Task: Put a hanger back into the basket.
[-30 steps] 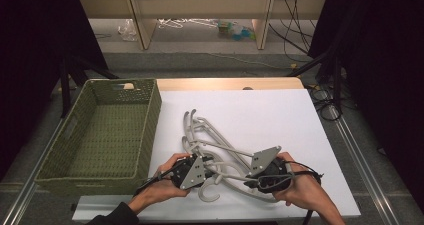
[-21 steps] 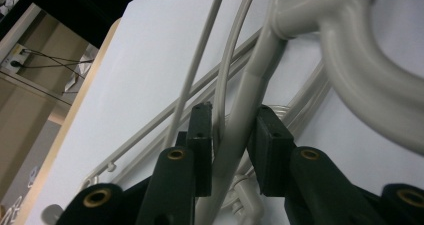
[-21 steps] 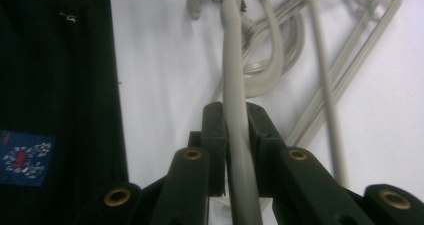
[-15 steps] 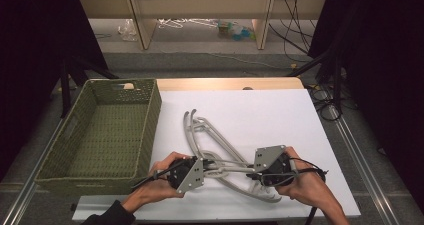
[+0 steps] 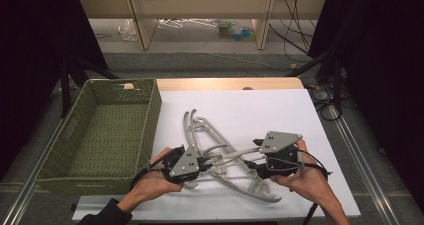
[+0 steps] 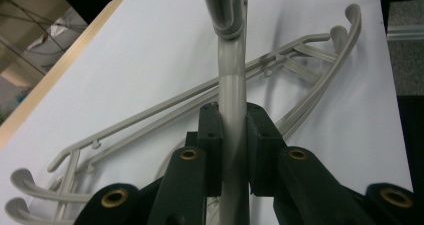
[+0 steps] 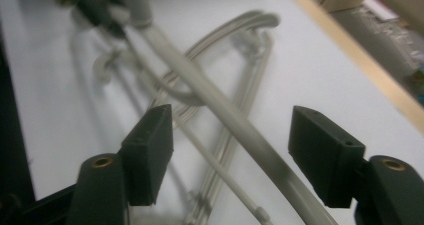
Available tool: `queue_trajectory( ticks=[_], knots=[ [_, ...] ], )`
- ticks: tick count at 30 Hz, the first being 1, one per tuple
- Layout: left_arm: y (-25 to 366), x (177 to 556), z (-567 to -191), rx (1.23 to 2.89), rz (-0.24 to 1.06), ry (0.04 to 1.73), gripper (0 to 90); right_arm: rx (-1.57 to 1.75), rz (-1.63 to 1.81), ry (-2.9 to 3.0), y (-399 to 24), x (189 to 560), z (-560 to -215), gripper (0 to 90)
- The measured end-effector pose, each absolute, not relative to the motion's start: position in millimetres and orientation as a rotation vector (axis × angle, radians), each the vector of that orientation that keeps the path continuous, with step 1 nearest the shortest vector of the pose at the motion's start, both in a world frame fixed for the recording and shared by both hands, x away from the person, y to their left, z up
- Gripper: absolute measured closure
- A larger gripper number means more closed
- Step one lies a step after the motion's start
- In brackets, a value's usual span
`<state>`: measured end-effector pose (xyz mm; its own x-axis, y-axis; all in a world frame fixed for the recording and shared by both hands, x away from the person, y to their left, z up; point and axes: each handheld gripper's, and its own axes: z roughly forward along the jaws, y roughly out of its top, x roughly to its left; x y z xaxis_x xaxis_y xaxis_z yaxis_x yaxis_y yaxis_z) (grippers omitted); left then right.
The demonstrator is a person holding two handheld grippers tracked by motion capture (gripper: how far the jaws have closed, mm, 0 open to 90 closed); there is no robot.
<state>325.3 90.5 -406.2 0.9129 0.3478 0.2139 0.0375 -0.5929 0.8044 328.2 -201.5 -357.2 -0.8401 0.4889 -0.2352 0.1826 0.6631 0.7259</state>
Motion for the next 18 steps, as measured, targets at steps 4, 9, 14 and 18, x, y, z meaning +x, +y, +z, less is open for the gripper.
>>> queue_trajectory(
  ticks=[4,9,14,18],
  knots=[
    [98,331,-402,2.125,0.372,0.429,79.3,0.589,1.104,2.385,-205,325,-347,32.9],
    [112,338,-399,2.044,0.293,0.551,79.3,0.612,1.100,2.421,-200,318,-352,32.0],
    [122,341,-394,1.987,0.248,0.629,79.3,0.609,1.074,2.476,-193,311,-371,31.3],
    [129,339,-387,1.959,0.199,0.674,79.3,0.626,1.064,2.510,-192,306,-384,31.2]
  ],
)
